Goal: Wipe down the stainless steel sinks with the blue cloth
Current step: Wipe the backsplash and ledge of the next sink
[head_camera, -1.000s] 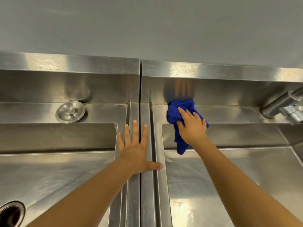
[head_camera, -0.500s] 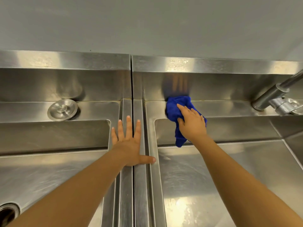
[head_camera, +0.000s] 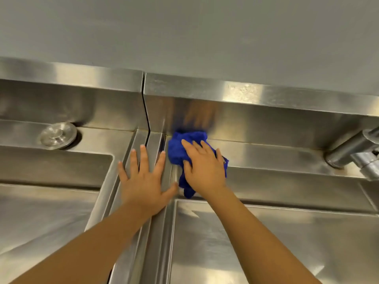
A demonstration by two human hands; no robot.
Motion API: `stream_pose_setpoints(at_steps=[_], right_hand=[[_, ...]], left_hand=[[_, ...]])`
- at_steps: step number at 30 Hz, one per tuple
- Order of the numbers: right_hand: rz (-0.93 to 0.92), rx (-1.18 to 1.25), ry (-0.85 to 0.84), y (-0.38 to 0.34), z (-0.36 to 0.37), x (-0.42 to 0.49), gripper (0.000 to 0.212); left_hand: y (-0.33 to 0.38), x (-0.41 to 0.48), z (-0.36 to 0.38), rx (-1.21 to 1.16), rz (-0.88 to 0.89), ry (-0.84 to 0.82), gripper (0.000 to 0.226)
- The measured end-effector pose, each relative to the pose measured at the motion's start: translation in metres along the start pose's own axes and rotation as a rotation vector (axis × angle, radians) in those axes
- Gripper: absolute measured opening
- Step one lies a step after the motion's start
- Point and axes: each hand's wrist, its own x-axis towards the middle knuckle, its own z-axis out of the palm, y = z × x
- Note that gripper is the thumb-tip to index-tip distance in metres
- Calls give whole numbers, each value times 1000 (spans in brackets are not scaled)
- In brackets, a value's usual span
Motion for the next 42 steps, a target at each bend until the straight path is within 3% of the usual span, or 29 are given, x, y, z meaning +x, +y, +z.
stream_pose_setpoints(at_steps=[4,8,13,17,21,25,30,34,38,42], right_hand=[[138,22,83,35,-13,-12,50],[278,18,107,25,-10,-13,53],[107,26,47,-22,8,-5,55],[53,60,65,3,-3,-12,53],[239,65,196,58,-22,-31,51],[361,52,186,55,-20,-26,53],[205,-30,129,29,-6,-17,54],[133,6,107,61,-24,-27,51],[286,-9,261,104,-36,-45,50],[431,-16,223,95,-32,-38,55]], left_hand=[[-4,-1,5,-11,-6,42,79],[-5,0,8,-30,-14,70,88],[-3,0,7,-24,-27,77,88],[-3,0,5,-31,-28,69,77],[-4,0,5,-19,-15,65,75],[-4,0,4,-33,-17,59,73],[-4,0,3,-49,-23,63,75],[-4,-1,2,-65,-20,83,74],[-3,0,3,-75,-9,89,74],[-4,0,3,-80,-9,97,82]])
